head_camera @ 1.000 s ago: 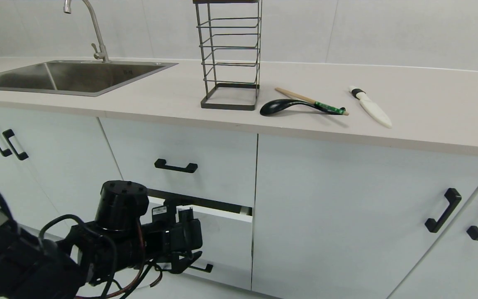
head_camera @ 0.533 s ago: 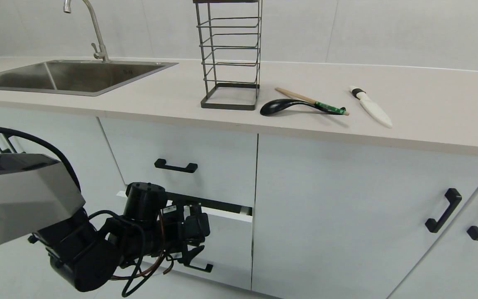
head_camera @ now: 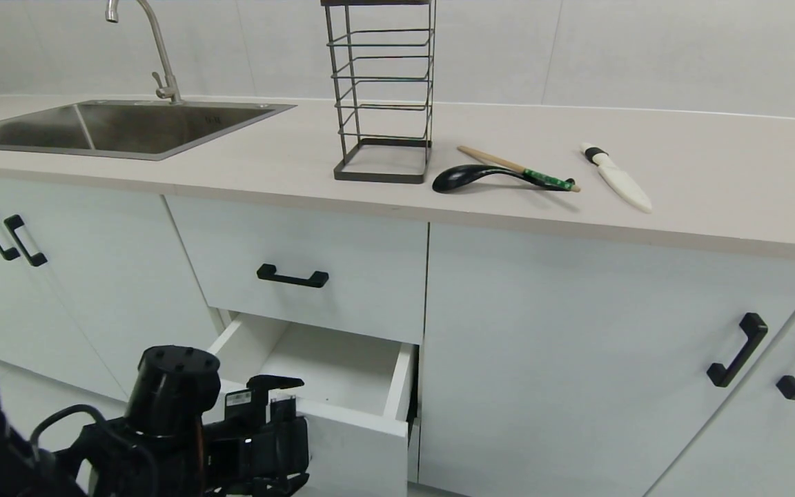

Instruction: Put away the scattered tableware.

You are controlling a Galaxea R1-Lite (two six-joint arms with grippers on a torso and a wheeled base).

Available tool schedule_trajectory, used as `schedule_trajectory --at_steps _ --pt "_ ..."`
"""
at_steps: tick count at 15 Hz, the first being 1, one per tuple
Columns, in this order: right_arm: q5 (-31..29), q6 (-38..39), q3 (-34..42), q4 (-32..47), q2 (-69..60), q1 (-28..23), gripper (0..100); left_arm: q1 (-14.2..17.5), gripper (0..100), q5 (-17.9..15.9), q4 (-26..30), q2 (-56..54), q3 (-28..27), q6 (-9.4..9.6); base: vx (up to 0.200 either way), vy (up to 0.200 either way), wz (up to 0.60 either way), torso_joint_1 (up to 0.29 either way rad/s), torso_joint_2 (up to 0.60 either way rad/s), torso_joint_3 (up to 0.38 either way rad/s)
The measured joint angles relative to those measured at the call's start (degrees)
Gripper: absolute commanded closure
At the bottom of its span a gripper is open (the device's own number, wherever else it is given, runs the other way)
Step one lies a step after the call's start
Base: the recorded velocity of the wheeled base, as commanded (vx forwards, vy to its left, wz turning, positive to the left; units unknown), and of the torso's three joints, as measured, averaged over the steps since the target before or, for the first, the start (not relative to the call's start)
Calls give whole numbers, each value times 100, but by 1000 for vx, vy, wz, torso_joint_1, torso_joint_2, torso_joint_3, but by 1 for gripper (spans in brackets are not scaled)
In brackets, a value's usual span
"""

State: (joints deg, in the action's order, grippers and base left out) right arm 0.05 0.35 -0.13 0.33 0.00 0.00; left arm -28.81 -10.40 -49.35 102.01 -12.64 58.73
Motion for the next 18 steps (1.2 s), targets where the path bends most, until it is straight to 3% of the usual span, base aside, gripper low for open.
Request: schedule_trajectory --at_steps 3,9,11,13,15,16,18 --pt "2 0 0 0 0 0 100 -176 0 6 27 -438 208 -5 0 0 0 0 0 0" --pt "2 0 -2 0 0 0 100 -226 0 -7 -30 -466 367 -2 0 0 0 0 0 0" --pt "2 -2 -2 2 0 0 100 -219 0 -13 -151 -474 358 -167 0 0 0 0 0 0" --pt "2 0 2 2 0 0 100 -193 0 44 -282 -758 378 -731 0 0 0 0 0 0" --pt "2 -2 2 0 0 0 100 -160 0 233 -312 -1290 516 -1613 0 0 0 0 0 0" --pt "2 -2 2 2 0 0 100 -129 0 327 -299 -1613 597 -2174 0 0 0 0 0 0" --pt "2 0 2 0 0 0 100 135 0 463 9 -2380 669 -3605 0 0 0 0 0 0"
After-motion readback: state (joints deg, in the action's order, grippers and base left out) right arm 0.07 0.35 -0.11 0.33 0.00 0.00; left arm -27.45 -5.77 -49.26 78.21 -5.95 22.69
